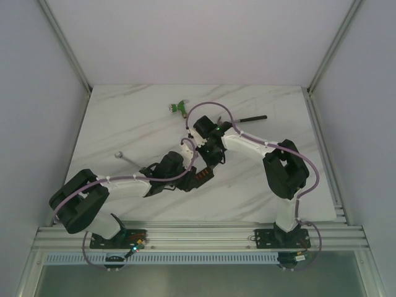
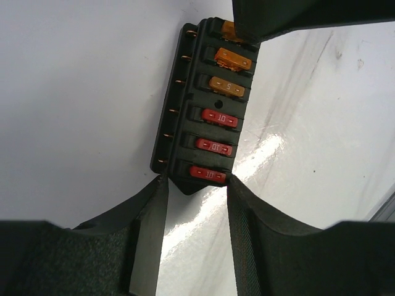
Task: Snap on the fuse box
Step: Adjust the fuse in the fuse box base.
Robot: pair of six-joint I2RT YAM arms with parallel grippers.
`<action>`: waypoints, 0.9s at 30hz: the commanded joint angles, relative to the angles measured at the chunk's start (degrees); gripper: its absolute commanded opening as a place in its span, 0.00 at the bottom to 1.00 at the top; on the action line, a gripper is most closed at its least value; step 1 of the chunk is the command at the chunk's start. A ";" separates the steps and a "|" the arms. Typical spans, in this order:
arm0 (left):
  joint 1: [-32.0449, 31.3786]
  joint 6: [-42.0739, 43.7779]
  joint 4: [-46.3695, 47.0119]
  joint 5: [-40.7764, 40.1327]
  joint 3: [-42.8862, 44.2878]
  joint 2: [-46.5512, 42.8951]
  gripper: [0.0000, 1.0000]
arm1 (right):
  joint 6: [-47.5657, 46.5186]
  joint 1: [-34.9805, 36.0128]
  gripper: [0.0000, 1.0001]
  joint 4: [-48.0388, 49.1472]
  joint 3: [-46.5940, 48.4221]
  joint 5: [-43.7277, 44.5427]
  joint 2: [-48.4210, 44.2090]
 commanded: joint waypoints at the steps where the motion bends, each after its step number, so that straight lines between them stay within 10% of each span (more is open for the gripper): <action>1: 0.31 -0.62 0.74 -0.79 -1.11 1.48 0.45 | -1.08 0.71 0.00 -6.95 -5.76 6.19 9.66; 27: 0.40 -2.04 3.45 -0.20 -2.54 2.21 0.42 | -2.03 5.73 0.00 -5.73 -6.81 3.79 22.17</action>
